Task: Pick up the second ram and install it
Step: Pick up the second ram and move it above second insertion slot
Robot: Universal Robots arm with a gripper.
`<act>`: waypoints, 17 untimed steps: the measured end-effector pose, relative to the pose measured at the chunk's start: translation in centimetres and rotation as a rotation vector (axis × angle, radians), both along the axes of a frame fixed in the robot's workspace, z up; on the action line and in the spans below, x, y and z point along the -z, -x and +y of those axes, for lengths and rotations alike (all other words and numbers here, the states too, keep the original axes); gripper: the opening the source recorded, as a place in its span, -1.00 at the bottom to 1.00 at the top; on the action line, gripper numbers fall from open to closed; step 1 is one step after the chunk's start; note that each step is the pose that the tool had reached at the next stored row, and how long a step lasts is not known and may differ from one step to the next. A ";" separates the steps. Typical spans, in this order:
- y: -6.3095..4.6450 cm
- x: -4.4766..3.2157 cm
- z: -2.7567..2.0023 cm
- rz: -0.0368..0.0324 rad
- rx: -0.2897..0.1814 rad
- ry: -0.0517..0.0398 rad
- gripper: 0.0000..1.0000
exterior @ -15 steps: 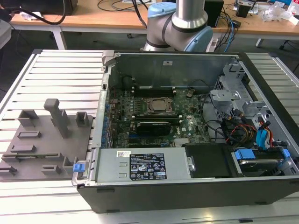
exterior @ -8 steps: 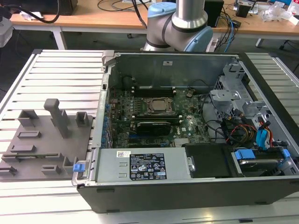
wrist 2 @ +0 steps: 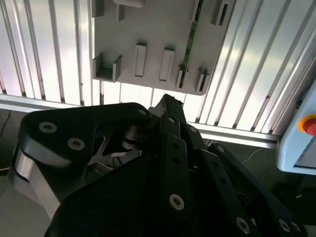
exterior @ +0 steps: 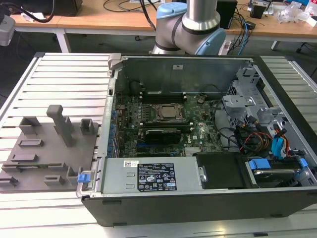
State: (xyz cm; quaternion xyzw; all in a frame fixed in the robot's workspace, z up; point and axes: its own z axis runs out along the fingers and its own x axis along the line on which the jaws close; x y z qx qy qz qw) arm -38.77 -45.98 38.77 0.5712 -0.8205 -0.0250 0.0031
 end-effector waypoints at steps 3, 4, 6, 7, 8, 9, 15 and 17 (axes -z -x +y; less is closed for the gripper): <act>0.0 0.00 0.00 0.0000 -0.034 0.0000 -0.79; 0.0 0.00 0.00 0.0000 -0.045 0.0000 -0.79; 0.0 0.00 0.00 0.0000 -0.077 0.0000 -0.79; 0.0 0.00 0.00 0.0000 -0.086 0.0000 -0.79; 0.0 0.00 0.00 0.0000 -0.100 0.0000 -0.79; 0.0 0.00 0.00 0.0000 -0.111 0.0000 -0.79; 0.0 0.00 0.00 0.0000 -0.212 0.0000 -0.79; 0.0 0.00 0.00 0.0000 -0.242 0.0000 -0.79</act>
